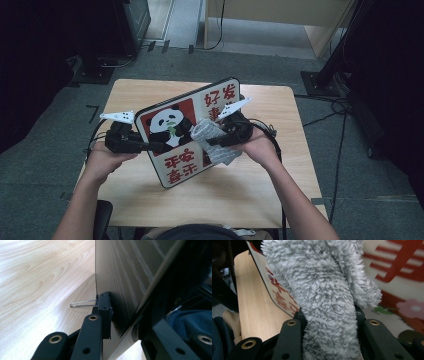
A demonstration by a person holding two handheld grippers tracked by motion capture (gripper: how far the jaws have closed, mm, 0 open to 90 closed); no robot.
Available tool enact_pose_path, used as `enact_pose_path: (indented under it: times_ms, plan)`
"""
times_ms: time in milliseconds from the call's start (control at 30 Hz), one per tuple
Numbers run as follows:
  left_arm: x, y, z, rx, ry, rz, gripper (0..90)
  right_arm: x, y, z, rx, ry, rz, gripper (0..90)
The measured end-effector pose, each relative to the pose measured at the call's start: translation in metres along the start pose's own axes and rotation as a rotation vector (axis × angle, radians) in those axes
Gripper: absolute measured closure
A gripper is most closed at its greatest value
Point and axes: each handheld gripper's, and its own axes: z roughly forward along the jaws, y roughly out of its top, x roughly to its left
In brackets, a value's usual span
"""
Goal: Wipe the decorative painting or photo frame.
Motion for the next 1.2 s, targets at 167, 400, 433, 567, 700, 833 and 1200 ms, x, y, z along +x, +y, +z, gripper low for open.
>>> enact_pose_path:
  times_ms: [167,400,433,567,700,833,1200]
  plan:
    - [0.000,0.000,0.000,0.001,0.001,0.001,76.7,-0.001,-0.007,0.005,0.003,0.007,0.011,65.5]
    - [-0.001,0.000,0.000,0.001,0.006,0.001,76.9,-0.001,-0.019,0.014,0.016,0.016,0.021,65.4]
    - [-0.001,0.000,0.000,0.001,0.006,0.001,76.9,-0.001,-0.020,0.015,0.020,0.018,0.021,65.5]
    - [-0.001,0.000,0.000,0.000,0.006,0.000,76.9,-0.001,-0.025,0.019,0.035,0.022,0.037,65.4]
    - [-0.001,0.000,0.000,0.000,0.006,0.001,76.9,-0.003,-0.031,0.022,0.019,0.033,0.040,65.3]
    - [-0.001,0.000,0.000,0.000,0.007,0.002,76.9,-0.003,-0.036,0.025,0.018,0.035,0.041,65.2]
    - [-0.001,0.000,0.000,0.001,0.005,0.000,76.9,-0.005,-0.053,0.036,0.042,0.032,0.032,65.1]
